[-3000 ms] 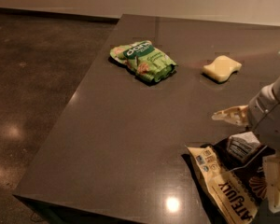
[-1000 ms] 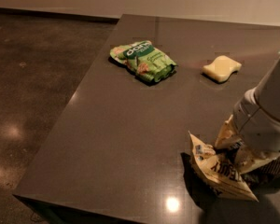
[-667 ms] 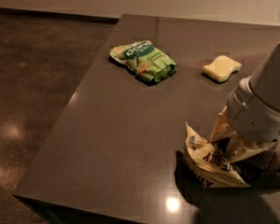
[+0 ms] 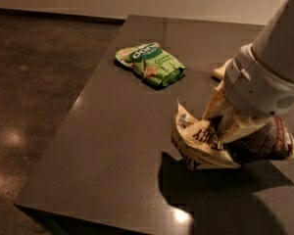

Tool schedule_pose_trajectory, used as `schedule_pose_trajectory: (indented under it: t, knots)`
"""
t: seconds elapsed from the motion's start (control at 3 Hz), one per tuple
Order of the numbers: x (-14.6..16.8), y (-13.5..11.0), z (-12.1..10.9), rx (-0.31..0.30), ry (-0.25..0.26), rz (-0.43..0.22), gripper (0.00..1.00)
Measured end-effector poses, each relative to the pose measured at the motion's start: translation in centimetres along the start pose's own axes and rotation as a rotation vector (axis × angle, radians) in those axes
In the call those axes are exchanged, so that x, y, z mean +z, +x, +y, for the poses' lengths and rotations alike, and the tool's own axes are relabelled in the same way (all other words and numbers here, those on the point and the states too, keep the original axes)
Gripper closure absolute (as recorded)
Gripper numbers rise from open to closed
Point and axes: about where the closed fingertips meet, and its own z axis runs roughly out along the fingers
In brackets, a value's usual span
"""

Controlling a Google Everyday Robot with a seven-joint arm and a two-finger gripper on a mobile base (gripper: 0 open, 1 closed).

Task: Pick brown chip bag

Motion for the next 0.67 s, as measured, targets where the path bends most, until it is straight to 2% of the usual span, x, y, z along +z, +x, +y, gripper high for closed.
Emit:
schedule_pose_trajectory:
  t: [0.67]
  knots:
    - [-2.5, -2.8, -2.8, 0.013, 0.035, -0.069, 1.00]
